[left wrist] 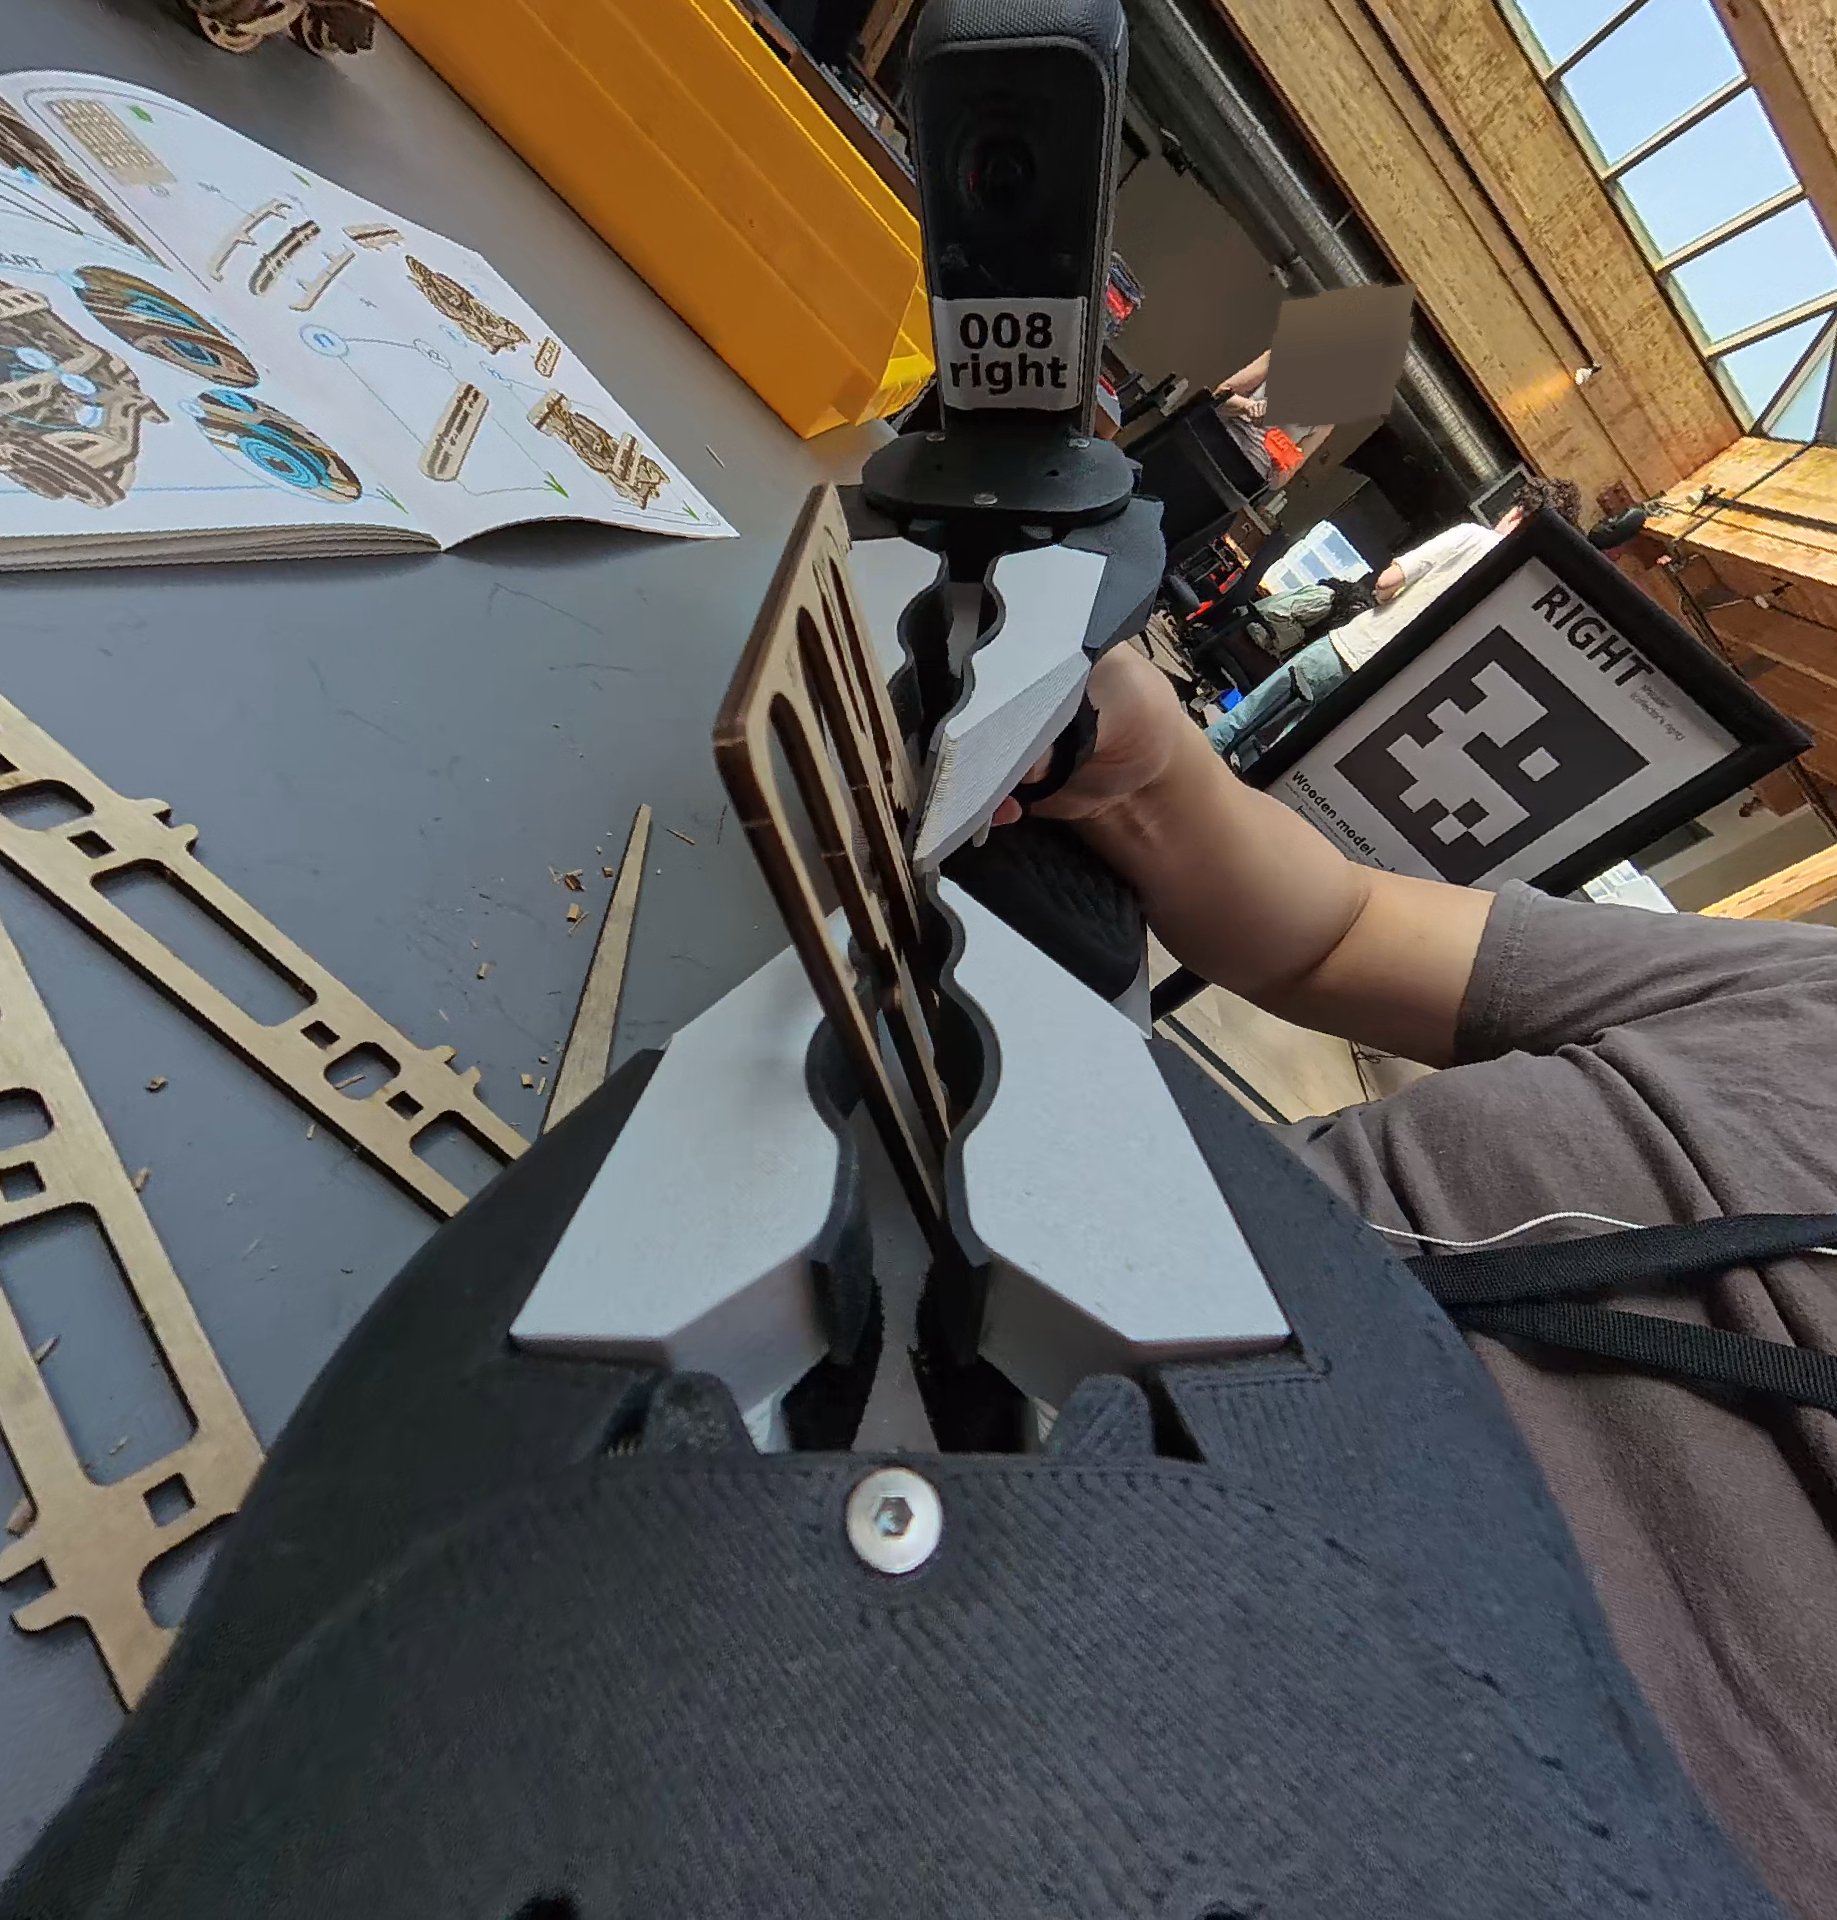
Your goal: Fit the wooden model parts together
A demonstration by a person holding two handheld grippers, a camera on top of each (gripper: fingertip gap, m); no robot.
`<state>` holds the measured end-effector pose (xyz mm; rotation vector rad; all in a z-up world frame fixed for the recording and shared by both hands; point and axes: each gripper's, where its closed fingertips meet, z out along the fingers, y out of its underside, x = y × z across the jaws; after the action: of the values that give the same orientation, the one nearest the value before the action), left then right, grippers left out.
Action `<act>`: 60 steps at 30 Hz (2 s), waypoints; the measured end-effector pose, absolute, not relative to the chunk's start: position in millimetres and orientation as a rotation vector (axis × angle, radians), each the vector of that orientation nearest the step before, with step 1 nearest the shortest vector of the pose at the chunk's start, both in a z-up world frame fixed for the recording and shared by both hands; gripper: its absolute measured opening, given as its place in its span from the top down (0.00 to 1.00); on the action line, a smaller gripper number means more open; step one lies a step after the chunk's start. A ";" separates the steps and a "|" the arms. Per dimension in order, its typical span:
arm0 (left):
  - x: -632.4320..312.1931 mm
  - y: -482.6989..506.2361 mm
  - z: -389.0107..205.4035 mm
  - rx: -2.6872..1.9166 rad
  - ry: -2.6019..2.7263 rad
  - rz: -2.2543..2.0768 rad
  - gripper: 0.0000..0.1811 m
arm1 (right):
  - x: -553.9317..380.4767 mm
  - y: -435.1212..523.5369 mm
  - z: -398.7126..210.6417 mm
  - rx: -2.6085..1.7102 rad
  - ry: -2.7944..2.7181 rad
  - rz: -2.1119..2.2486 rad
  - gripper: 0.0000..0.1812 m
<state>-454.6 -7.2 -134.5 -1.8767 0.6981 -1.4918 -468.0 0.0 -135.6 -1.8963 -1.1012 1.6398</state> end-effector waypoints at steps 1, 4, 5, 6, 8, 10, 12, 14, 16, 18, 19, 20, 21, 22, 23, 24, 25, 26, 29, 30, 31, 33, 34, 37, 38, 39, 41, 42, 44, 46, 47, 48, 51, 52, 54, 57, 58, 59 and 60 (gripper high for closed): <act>-454.5 -6.8 -134.5 -1.878 0.693 -1.499 1.00 | -468.0 0.0 -135.4 -1.898 -1.098 1.645 0.99; -451.1 -11.6 -126.4 -1.810 0.731 -1.546 1.00 | -465.2 -5.9 -123.5 -1.829 -1.095 1.774 1.00; -451.3 -12.1 -125.1 -1.798 0.743 -1.535 1.00 | -463.4 -5.0 -120.2 -1.814 -1.077 1.792 1.00; -453.2 -11.0 -124.3 -1.792 0.736 -1.527 1.00 | -460.7 -0.4 -113.0 -1.773 -1.027 1.804 0.97; -456.3 -10.5 -123.4 -1.789 0.722 -1.529 1.00 | -453.4 10.0 -102.2 -1.719 -0.924 1.809 0.95; -454.6 -13.9 -118.4 -1.758 0.743 -1.530 1.00 | -448.3 15.7 -98.4 -1.709 -0.888 1.749 0.92; -453.7 -14.6 -108.8 -1.707 0.745 -1.489 1.00 | -442.1 25.0 -87.9 -1.675 -0.843 1.570 0.86; -456.0 -13.9 -93.9 -1.639 0.699 -1.432 1.00 | -434.5 19.3 -64.9 -1.578 -0.848 1.374 0.86; -459.0 -14.7 -77.1 -1.567 0.651 -1.346 1.00 | -429.0 10.0 -52.0 -1.554 -0.837 1.155 0.90; -460.7 -15.5 -65.7 -1.517 0.658 -1.185 1.00 | -434.7 -13.1 -41.8 -1.557 -0.873 1.139 0.88; -461.5 -13.6 -63.5 -1.510 0.675 -1.067 1.00 | -438.7 -25.3 -35.8 -1.570 -0.885 1.208 0.86; -462.6 -11.0 -62.1 -1.503 0.693 -0.932 1.00 | -440.5 -32.4 -30.5 -1.588 -0.888 1.264 0.85; -464.4 -7.0 -60.1 -1.492 0.699 -0.786 1.00 | -440.5 -33.8 -27.1 -1.615 -0.883 1.290 0.82; -467.1 -2.4 -58.0 -1.485 0.691 -0.636 1.00 | -440.4 -33.8 -24.9 -1.646 -0.885 1.300 0.80; -469.3 1.5 -55.8 -1.477 0.684 -0.485 1.00 | -441.2 -34.9 -24.2 -1.687 -0.889 1.319 0.80; -469.9 3.4 -52.9 -1.453 0.690 -0.331 1.00 | -443.0 -36.8 -21.9 -1.727 -0.876 1.378 0.78; -469.2 4.2 -50.3 -1.423 0.703 -0.179 1.00 | -445.5 -40.8 -13.6 -1.730 -0.849 1.497 0.77; -467.0 3.9 -48.3 -1.391 0.726 -0.035 1.00 | -445.8 -42.7 -4.5 -1.727 -0.801 1.634 0.74; -454.8 -1.0 -42.6 -1.256 0.805 0.349 1.00 | -436.4 -29.4 -10.1 -1.898 -0.681 1.778 0.69; -450.1 -2.5 -41.3 -1.211 0.820 0.450 1.00 | -432.2 -21.9 -13.1 -1.940 -0.635 1.758 0.68; -445.2 -2.7 -41.4 -1.178 0.829 0.527 1.00 | -429.0 -18.5 -16.3 -1.985 -0.616 1.739 0.68; -436.3 3.1 -51.5 -1.193 0.860 0.621 1.00 | -423.7 -19.8 -21.4 -2.049 -0.659 1.707 0.86; -432.7 7.1 -58.2 -1.215 0.876 0.645 0.99 | -419.6 -15.9 -25.0 -2.066 -0.663 1.661 0.91; -422.6 10.3 -78.0 -1.277 0.928 0.608 0.77 | -403.1 -7.4 -48.0 -2.143 -0.719 1.554 0.98; -421.5 9.4 -85.6 -1.308 0.942 0.573 0.74 | -396.6 -1.4 -53.7 -2.142 -0.694 1.556 0.99; -421.2 8.0 -94.8 -1.347 0.961 0.521 0.71 | -391.1 2.4 -58.2 -2.138 -0.665 1.594 1.00; -427.6 3.1 -111.2 -1.440 0.975 0.406 0.65 | -379.8 13.2 -68.7 -2.106 -0.610 1.633 1.00; -432.5 -1.2 -116.1 -1.476 0.969 0.336 0.62 | -374.1 17.5 -76.0 -2.100 -0.601 1.638 1.00; -443.6 -11.3 -116.4 -1.525 0.916 0.151 0.62 | -364.6 23.1 -86.8 -2.066 -0.612 1.649 1.00; -460.7 -16.1 -109.0 -1.577 0.804 -0.065 0.63 | -358.0 25.3 -92.5 -2.010 -0.636 1.678 1.00; -470.2 -14.9 -104.7 -1.605 0.734 -0.188 0.63 | -356.3 25.2 -93.2 -1.975 -0.650 1.706 1.00; -479.9 -11.1 -100.9 -1.634 0.665 -0.315 0.63 | -355.8 24.2 -93.6 -1.939 -0.671 1.735 1.00; -494.2 2.2 -96.2 -1.714 0.543 -0.730 0.66 | -359.0 21.3 -100.9 -1.888 -0.748 1.767 1.00; -493.5 4.8 -96.7 -1.736 0.542 -0.850 0.67 | -361.2 20.9 -103.3 -1.875 -0.768 1.767 1.00; -488.3 6.8 -104.2 -1.793 0.585 -1.019 0.71 | -365.7 19.9 -106.0 -1.854 -0.786 1.790 1.00; -479.6 4.8 -121.5 -1.875 0.672 -1.142 0.81 | -370.3 15.5 -103.4 -1.805 -0.826 1.843 1.00; -477.2 3.9 -123.7 -1.875 0.683 -1.177 0.85 | -371.3 14.7 -103.1 -1.798 -0.845 1.840 1.00; -475.2 2.5 -122.9 -1.852 0.688 -1.217 0.94 | -372.3 13.9 -103.8 -1.797 -0.866 1.831 1.00; -473.9 0.8 -121.9 -1.830 0.691 -1.256 0.96 | -373.1 15.3 -106.1 -1.808 -0.880 1.803 1.00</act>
<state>-473.9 0.8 -121.9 -1.8297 0.6906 -1.2563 -373.1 15.3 -106.1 -1.8079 -0.8803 1.8035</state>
